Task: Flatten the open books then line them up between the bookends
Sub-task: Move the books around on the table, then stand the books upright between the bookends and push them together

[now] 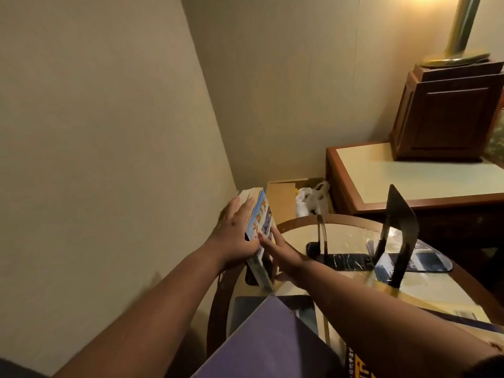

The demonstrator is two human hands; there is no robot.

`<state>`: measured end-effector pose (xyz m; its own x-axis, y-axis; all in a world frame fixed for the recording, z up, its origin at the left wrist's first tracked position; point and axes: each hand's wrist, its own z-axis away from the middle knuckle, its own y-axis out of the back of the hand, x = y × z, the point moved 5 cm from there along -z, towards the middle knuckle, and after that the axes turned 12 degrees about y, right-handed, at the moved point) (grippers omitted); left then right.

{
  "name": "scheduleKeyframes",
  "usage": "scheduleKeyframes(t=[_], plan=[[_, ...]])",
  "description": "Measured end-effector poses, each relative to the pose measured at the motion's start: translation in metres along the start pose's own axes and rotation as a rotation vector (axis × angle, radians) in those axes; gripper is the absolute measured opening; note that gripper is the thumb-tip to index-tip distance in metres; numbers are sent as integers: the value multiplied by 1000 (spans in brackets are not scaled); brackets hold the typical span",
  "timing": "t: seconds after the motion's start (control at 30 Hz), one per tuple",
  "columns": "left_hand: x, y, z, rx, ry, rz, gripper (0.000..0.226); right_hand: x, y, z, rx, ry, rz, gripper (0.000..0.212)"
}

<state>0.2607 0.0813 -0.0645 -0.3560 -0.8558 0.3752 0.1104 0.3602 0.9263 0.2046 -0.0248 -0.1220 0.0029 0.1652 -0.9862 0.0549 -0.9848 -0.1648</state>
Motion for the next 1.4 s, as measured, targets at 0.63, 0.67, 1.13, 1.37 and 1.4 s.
scheduleKeyframes(t=[0.63,0.67,1.13,1.37,1.4], plan=[[3,24,-8,-16,-35,-448,114,6,0,4,-73,-32,-26,58],[3,23,-9,-15,-47,-428,112,6,1,4,-70,-32,-14,60],[0,8,-14,42,-155,-258,92,14,24,17,-62,-150,202,72],[5,14,-12,-42,-89,-294,98,-31,78,91,-103,-36,534,62],[7,14,-12,-47,-82,-296,99,-36,86,106,-125,-44,630,55]])
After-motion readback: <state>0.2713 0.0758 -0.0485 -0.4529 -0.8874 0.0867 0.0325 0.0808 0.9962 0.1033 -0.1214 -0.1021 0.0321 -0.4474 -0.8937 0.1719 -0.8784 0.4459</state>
